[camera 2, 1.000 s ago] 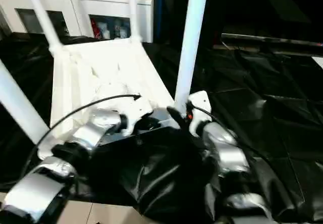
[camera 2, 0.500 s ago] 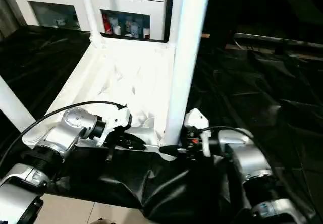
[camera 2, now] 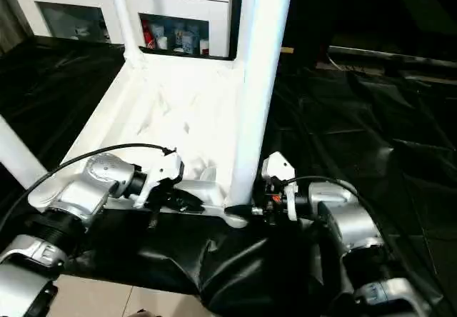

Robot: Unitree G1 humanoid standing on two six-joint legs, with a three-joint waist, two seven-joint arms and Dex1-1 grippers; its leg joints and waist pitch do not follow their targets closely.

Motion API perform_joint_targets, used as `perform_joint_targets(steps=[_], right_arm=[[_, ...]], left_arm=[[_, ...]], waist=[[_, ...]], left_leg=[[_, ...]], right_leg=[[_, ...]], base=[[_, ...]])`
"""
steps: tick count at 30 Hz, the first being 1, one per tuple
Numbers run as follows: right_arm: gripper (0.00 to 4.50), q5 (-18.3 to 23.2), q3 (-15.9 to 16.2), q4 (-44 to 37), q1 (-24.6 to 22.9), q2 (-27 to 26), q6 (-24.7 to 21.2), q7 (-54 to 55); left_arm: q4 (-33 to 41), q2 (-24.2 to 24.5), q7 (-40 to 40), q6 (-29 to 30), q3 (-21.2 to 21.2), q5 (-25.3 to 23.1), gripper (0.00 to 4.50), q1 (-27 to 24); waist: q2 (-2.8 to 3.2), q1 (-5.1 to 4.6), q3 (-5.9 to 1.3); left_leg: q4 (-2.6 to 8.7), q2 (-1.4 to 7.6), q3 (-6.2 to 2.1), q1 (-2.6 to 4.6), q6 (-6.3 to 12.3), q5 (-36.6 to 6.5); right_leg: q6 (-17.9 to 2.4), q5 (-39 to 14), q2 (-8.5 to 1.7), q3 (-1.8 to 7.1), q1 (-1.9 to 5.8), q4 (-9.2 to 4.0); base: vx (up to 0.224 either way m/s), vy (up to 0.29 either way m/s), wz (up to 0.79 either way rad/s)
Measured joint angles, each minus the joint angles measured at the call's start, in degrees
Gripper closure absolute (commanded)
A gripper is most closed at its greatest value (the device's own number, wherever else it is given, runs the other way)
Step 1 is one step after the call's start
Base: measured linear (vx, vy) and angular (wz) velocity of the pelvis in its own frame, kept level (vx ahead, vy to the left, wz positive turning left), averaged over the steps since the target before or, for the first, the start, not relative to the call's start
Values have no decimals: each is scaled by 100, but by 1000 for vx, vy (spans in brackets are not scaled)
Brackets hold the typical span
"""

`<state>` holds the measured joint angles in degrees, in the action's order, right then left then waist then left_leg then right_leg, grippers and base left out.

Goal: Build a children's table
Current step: Rotate leg to tighten

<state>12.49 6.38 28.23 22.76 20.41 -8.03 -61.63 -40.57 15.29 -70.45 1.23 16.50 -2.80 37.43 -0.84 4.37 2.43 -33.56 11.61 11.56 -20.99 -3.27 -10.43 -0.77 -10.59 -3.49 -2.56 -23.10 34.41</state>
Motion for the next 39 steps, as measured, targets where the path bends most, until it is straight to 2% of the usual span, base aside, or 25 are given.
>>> perform_joint_targets(steps=[3,9,12,13,16,19,23,25,28,32,36,39], right_arm=[[191,-103,-337,243,83,-356,2,1196],[192,-288,-718,403,226,-1039,-78,3105],[192,-353,-780,416,263,-1125,-103,3432],[136,-353,-782,416,260,-1126,-88,3430],[116,-408,-776,409,241,-1110,-30,3326],[93,-405,-633,341,201,-819,-24,2713],[93,-322,-399,91,46,-290,-38,1558],[93,-155,-189,-114,-50,83,-87,715],[93,-98,29,-250,-58,316,-107,-18],[93,-23,274,-385,-57,360,-69,-609],[93,86,327,-500,-58,371,-87,-909],[129,142,327,-500,-58,382,-158,-1032]], left_arm=[[-388,-351,863,-5,-78,-171,450,204],[-996,-964,2206,-30,-114,-413,450,522],[-1140,-1100,2440,-51,-117,-467,450,592],[-1172,-1105,2439,-88,-126,-467,450,597],[-1198,-1104,2399,-146,-137,-475,450,597],[-1193,-1023,2084,-185,-173,-447,450,597],[-1063,-761,1337,-270,-204,-256,450,508],[-830,-481,713,-308,-196,-117,450,358],[-674,-226,5,-333,-176,14,450,259],[-459,-44,-669,-204,-43,135,450,191],[-341,155,-1049,-105,-26,215,450,140],[-310,225,-1091,-72,-30,233,450,135]], waist=[[9,-110,-5],[32,-139,-19],[47,-136,-29],[54,-134,-33],[63,-129,-38],[61,-124,-37],[51,-96,-30],[55,-78,-28],[58,-41,-23],[39,84,-9],[22,91,9],[16,78,13]], left_leg=[[-3,-3,-1,12,-9,7],[-6,-7,-6,21,-10,7],[-5,-11,-6,27,-9,6],[-2,-13,-6,28,-8,6],[1,-13,-8,26,-8,6],[2,-12,-9,21,-8,6],[7,-8,-13,8,-7,6],[11,-8,-11,1,-7,6],[9,0,-9,-8,-7,7],[4,2,-4,-12,-7,6],[3,2,-2,-12,-7,5],[3,2,-1,-12,-8,5]], right_leg=[[-5,4,-1,4,4,1],[24,-10,0,8,17,-1],[23,-10,-2,13,26,-5],[12,-3,-2,13,28,-6],[1,5,-2,9,25,-4],[11,1,-2,7,22,-5],[8,3,-2,-2,12,-4],[9,2,-2,-1,5,-4],[9,3,0,-8,-3,-2],[9,3,-2,-7,-3,-4],[8,3,-2,-6,-3,-3],[8,3,-2,-6,-4,-3]], base=[[0,0,0],[0,0,0],[0,0,0],[0,0,0],[0,0,0],[0,0,0],[0,0,0],[0,0,0],[0,0,0],[0,0,0],[0,0,0],[0,0,0]])
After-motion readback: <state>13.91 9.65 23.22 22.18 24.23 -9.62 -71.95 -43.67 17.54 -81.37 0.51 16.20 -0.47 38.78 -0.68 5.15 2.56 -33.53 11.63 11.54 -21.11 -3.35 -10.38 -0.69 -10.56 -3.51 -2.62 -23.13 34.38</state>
